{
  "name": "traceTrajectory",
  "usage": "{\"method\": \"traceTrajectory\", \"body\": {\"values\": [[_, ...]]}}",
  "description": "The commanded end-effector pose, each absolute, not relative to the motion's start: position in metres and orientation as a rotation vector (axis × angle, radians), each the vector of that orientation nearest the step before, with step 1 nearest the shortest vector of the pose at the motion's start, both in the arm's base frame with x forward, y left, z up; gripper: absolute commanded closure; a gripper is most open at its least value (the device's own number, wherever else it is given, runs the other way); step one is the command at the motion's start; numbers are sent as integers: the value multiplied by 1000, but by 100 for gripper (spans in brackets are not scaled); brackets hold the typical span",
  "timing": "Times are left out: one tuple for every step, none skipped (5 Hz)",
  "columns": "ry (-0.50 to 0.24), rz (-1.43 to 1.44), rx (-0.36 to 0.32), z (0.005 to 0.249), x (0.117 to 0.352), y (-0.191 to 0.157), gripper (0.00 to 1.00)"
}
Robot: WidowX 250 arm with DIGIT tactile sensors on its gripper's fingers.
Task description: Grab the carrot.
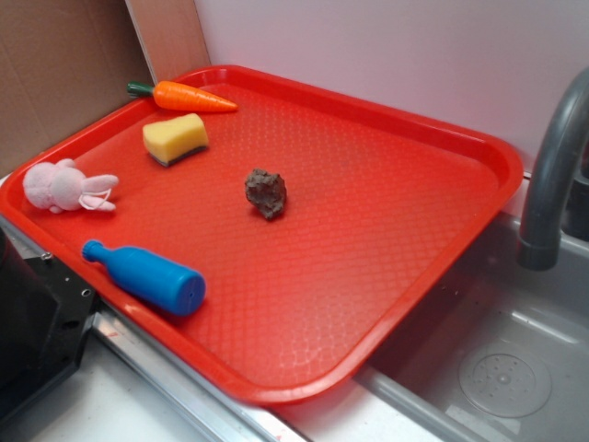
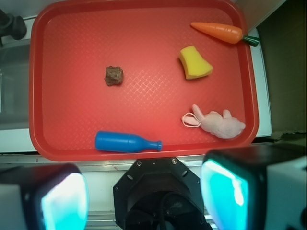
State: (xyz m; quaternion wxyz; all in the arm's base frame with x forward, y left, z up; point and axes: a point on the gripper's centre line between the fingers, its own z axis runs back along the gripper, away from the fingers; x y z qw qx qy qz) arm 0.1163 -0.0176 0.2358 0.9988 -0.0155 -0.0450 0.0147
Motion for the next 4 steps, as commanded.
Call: {"method": "traceTrajectory", "body": {"values": [[-90, 30, -31, 236, 116, -18, 0], [-83, -138, -9, 189, 134, 26, 0], [-140, -314, 5, 168, 152, 56, 0], [-173, -440, 160, 158, 175, 100, 0]]}}
